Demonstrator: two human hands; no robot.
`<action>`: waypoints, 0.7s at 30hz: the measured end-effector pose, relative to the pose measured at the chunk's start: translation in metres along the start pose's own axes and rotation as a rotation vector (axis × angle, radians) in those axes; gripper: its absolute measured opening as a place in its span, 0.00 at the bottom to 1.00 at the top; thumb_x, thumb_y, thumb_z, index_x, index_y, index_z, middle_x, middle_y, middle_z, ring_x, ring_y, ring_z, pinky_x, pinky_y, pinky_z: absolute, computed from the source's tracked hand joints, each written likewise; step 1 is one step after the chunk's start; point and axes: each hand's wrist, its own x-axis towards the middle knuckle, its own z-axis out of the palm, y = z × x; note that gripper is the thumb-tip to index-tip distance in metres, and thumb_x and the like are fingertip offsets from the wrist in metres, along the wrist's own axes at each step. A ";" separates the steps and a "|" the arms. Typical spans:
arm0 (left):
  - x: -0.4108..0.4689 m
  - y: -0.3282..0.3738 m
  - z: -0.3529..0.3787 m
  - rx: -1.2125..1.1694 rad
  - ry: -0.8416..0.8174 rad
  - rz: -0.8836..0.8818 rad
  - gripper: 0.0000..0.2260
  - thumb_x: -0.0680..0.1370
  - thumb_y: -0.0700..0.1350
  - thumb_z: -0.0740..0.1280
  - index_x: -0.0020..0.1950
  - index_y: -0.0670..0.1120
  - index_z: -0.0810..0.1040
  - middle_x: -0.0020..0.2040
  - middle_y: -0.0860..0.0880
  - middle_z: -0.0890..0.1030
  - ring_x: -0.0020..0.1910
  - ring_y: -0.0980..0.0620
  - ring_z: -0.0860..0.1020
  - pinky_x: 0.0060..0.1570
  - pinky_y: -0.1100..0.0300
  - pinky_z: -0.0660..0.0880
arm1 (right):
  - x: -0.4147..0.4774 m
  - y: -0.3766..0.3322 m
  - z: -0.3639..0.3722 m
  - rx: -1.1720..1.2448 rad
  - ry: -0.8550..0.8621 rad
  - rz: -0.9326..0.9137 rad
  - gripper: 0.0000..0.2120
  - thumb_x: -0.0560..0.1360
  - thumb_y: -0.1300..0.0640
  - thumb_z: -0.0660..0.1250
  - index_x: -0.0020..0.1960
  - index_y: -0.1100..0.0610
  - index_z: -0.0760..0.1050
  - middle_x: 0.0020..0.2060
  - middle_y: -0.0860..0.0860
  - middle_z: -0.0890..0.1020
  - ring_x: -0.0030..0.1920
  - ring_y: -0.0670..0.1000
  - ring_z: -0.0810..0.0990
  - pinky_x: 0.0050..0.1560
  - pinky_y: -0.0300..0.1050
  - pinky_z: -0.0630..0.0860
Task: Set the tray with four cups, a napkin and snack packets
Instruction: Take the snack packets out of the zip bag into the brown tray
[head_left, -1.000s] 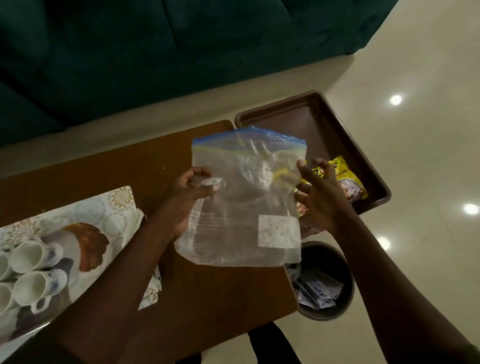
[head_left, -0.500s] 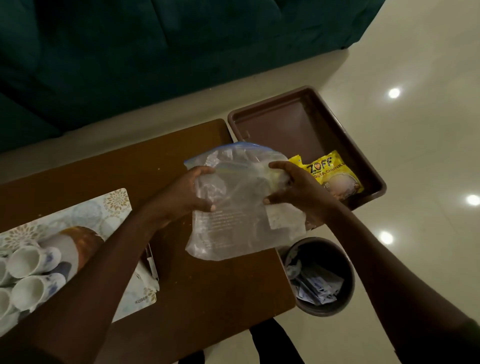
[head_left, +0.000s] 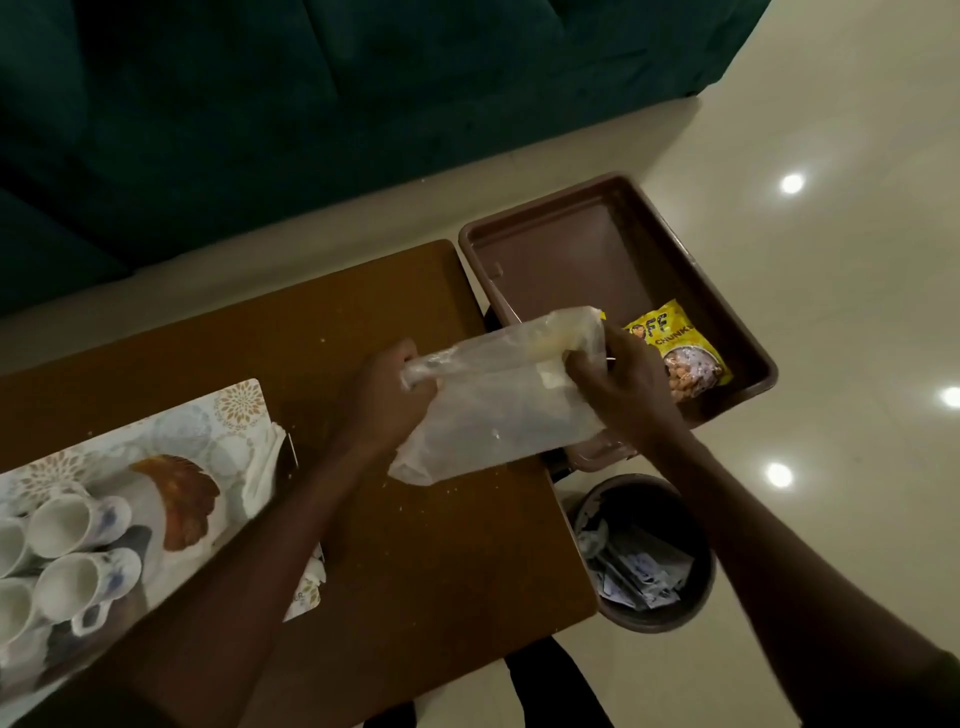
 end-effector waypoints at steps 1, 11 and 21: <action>-0.002 0.005 0.007 -0.040 -0.016 -0.017 0.05 0.75 0.41 0.70 0.45 0.45 0.74 0.41 0.47 0.80 0.37 0.48 0.76 0.31 0.58 0.70 | -0.004 -0.002 0.006 -0.029 0.057 -0.028 0.03 0.73 0.61 0.67 0.42 0.60 0.74 0.32 0.52 0.78 0.31 0.53 0.75 0.32 0.47 0.68; -0.020 0.054 0.039 -0.556 -0.243 -0.358 0.05 0.76 0.40 0.65 0.43 0.42 0.79 0.39 0.43 0.82 0.36 0.47 0.80 0.32 0.59 0.75 | -0.040 -0.030 0.026 -0.331 0.147 -0.276 0.11 0.67 0.60 0.72 0.47 0.57 0.75 0.40 0.53 0.78 0.34 0.55 0.74 0.28 0.44 0.68; -0.033 0.079 0.060 -0.721 -0.567 -0.546 0.08 0.79 0.38 0.61 0.43 0.40 0.77 0.33 0.46 0.78 0.33 0.52 0.77 0.35 0.59 0.73 | -0.094 -0.015 0.009 0.157 -0.226 0.173 0.38 0.63 0.34 0.74 0.65 0.52 0.66 0.59 0.50 0.76 0.58 0.50 0.75 0.54 0.48 0.77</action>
